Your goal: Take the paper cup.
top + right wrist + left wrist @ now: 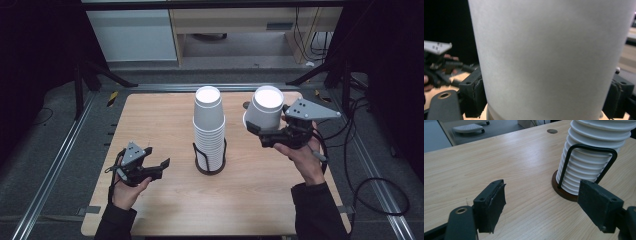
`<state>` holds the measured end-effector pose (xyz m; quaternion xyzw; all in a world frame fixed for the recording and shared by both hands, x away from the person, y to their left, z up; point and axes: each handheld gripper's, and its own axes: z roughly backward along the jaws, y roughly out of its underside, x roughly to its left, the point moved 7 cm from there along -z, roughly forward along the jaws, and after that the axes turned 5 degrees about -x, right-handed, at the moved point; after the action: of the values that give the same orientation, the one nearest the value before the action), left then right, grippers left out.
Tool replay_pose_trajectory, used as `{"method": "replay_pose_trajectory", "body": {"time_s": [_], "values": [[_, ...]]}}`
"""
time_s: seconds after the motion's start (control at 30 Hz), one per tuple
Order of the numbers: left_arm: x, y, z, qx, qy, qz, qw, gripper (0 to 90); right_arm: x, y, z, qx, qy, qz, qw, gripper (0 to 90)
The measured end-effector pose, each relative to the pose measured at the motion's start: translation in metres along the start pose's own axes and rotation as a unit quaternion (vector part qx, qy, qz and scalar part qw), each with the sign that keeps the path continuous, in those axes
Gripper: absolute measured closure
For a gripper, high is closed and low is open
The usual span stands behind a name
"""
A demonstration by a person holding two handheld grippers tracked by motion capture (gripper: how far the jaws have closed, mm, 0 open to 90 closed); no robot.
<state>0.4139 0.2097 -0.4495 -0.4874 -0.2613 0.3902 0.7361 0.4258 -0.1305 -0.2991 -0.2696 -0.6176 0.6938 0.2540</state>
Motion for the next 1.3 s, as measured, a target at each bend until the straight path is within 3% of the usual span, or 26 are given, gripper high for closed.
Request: {"method": "replay_pose_trajectory", "body": {"time_s": [0.4,0.57,0.73,0.8,0.9,1.3], "values": [[-0.005,0.001,-0.003,0.005,0.008,-0.005,0.9999,21.6,0.005,0.065,0.013,0.024,-0.012,-0.029,0.9992,13.5],[-0.009,0.002,-0.006,0.009,0.015,-0.01,0.9998,21.6,0.006,0.095,0.015,0.052,-0.01,-0.031,0.9981,13.4],[-0.015,0.003,-0.009,0.012,0.022,-0.016,0.9996,21.6,0.009,0.111,0.018,0.058,-0.018,-0.037,0.9975,13.4],[-0.017,0.002,-0.009,0.011,0.024,-0.018,0.9995,21.6,0.01,0.115,0.018,0.074,-0.013,-0.023,0.9969,13.4],[-0.017,0.002,-0.008,0.009,0.026,-0.016,0.9995,21.6,0.013,0.116,0.018,0.072,-0.021,-0.026,0.9969,13.4],[-0.034,0.004,-0.012,0.019,0.06,-0.034,0.9974,21.5,0.039,0.14,0.0,0.118,-0.083,0.004,0.9895,13.4]]}}
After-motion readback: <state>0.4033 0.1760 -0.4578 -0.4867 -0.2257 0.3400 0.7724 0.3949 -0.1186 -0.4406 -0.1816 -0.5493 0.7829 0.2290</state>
